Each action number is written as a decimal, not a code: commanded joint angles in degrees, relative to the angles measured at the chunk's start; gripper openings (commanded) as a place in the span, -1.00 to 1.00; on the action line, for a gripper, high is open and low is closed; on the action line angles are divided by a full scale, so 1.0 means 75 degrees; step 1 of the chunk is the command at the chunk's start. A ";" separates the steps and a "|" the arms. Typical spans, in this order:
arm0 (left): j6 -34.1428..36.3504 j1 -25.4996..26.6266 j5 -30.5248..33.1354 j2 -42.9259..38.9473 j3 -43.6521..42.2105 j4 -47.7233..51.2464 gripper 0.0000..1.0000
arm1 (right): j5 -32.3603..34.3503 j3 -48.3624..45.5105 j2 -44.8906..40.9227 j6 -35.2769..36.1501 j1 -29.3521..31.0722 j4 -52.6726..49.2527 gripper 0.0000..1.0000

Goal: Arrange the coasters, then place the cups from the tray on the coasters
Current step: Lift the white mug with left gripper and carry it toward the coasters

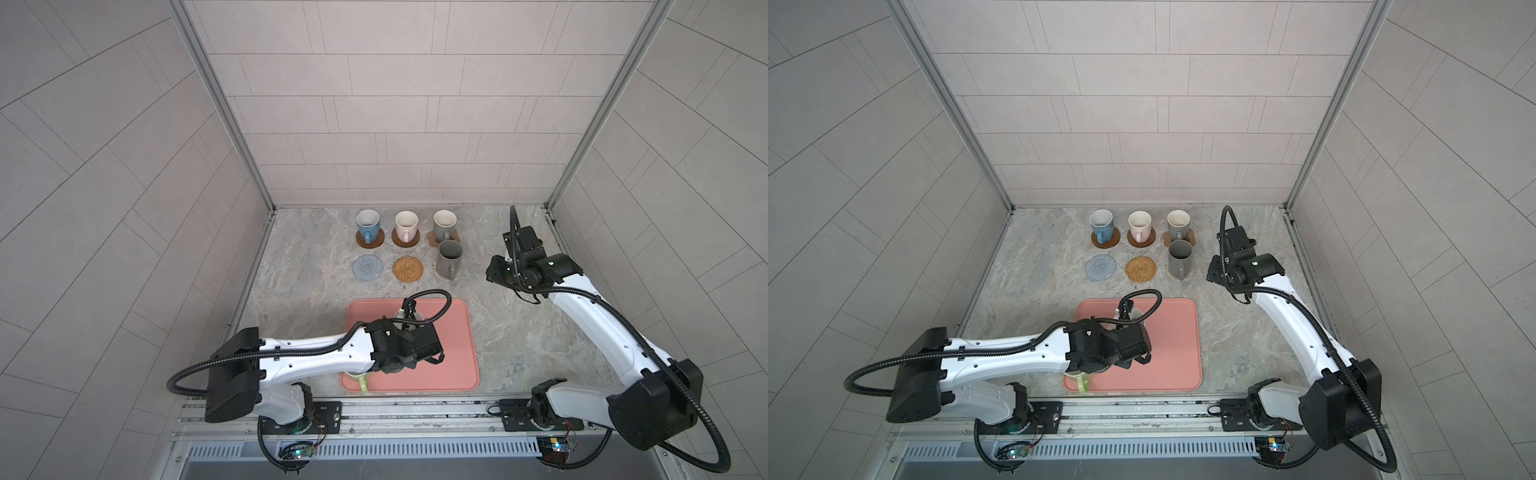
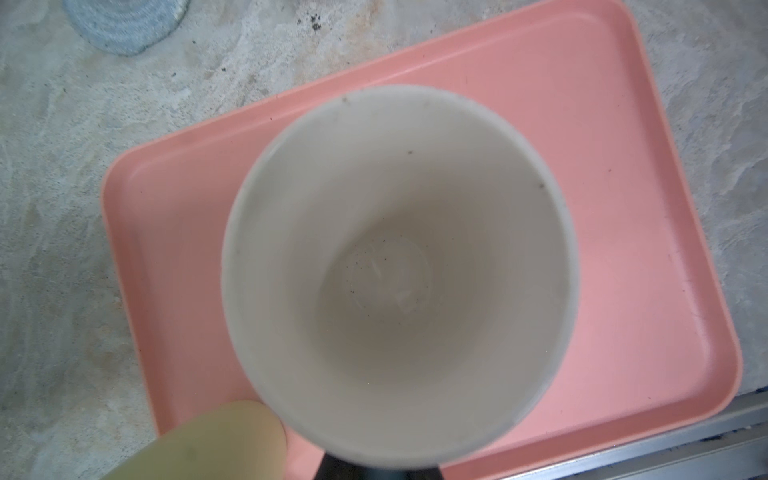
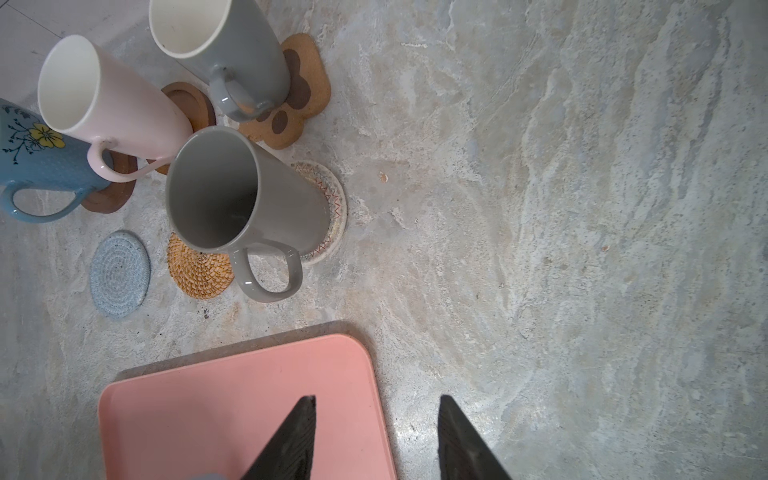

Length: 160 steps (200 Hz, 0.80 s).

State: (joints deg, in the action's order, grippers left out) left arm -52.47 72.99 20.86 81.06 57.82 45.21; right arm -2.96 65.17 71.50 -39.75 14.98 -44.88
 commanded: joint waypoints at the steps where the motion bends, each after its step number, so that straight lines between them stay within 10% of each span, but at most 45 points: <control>1: 0.0149 -0.0092 0.0952 -0.0202 0.0348 -0.0405 -0.90 | 0.0125 -0.0122 -0.0240 -0.0094 -0.0028 -0.0224 0.00; 160: 0.0992 -0.1804 0.1774 0.0872 0.1310 -0.1908 -0.93 | 0.0067 -0.0204 -0.0355 -0.0063 -0.0029 -0.0382 0.00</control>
State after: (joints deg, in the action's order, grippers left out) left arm -46.33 61.36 28.86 86.96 64.18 35.27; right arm -2.98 64.36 70.04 -39.92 14.96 -46.81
